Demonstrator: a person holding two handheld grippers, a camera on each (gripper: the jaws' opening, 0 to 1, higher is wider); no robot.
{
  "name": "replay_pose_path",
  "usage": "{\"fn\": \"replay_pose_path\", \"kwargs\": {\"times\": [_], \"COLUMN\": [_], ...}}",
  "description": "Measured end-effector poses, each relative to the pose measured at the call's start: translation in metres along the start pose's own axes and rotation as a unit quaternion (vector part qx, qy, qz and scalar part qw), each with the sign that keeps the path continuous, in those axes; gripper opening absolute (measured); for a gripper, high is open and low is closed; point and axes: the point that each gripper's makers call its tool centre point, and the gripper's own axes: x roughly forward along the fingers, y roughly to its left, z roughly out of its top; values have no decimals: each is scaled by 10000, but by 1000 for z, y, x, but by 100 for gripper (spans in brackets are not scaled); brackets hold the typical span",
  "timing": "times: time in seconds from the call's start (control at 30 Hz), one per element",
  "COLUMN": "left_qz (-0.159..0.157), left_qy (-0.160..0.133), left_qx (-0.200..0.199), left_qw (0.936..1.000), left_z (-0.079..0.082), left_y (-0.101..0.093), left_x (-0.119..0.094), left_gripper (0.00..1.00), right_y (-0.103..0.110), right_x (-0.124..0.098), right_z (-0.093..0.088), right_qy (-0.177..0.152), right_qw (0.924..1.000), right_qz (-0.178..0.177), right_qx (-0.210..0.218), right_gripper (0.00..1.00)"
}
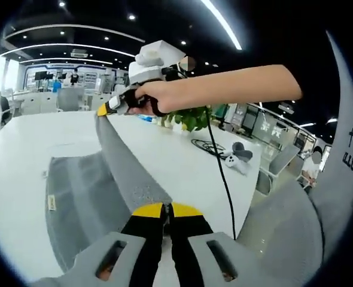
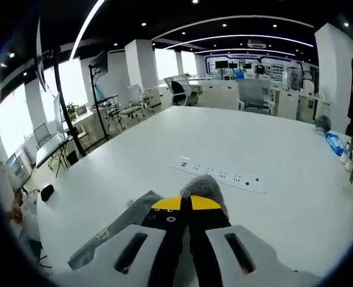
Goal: Fold the towel on the table until its edges align and the towel forms a compact rectangular stack.
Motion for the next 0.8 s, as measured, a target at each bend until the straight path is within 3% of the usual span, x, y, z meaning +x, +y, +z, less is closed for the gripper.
{"fn": "replay_pose_path", "kwargs": {"times": [0.33, 0.8], "left_qz": [438, 701], "left_qy": [-72, 73], "left_qx": [-239, -510], "left_qw": [9987, 9962], "left_z": [-10, -38], "left_y": [34, 65], "left_x": [-31, -45], "left_gripper": [3, 3], "right_y": [35, 70], "right_x": [22, 60], "right_z": [6, -9], "right_qy": [9, 260], "right_qw": [9998, 9991], "right_qz": [167, 297], "right_qx": [-51, -151], "right_gripper": [0, 0]}}
